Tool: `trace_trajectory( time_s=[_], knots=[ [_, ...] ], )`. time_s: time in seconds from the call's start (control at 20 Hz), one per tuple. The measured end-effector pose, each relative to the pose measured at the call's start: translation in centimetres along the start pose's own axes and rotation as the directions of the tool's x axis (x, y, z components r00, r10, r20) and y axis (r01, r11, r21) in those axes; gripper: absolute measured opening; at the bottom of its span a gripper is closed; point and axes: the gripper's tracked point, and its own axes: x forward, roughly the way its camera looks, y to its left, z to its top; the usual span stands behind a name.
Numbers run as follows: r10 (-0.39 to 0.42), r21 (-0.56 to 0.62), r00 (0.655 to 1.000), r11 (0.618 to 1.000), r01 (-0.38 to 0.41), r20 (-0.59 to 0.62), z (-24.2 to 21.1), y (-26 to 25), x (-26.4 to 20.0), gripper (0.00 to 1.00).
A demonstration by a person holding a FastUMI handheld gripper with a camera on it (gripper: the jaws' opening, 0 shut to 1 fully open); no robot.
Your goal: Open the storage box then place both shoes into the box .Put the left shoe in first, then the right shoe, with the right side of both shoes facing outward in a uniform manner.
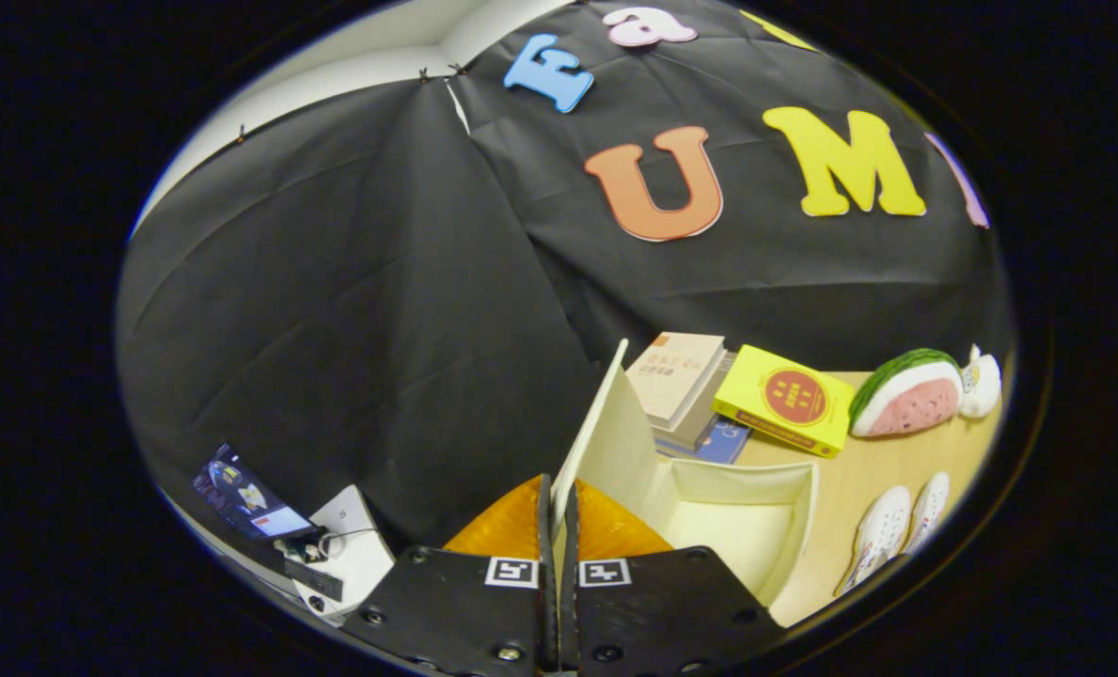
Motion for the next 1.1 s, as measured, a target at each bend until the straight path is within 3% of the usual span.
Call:
trace_trajectory(
  time_s=[0.15,0.3,0.6,0.9,1.1],
  knots=[
    [0.020,-0.041,1.000,0.999,-0.020,-0.008,-0.3,2.5,1.9,0.04],
    [0.054,-0.083,0.999,0.995,-0.054,-0.004,-0.8,4.7,2.8,0.17],
    [0.039,-0.125,0.995,0.992,-0.027,0.093,0.8,3.5,-0.1,0.86],
    [-0.088,-0.089,0.981,0.990,0.105,0.174,1.1,-3.3,-5.6,0.93],
    [-0.218,-0.067,0.949,0.969,0.238,0.228,0.4,-10.5,-11.4,0.95]
  ],
)
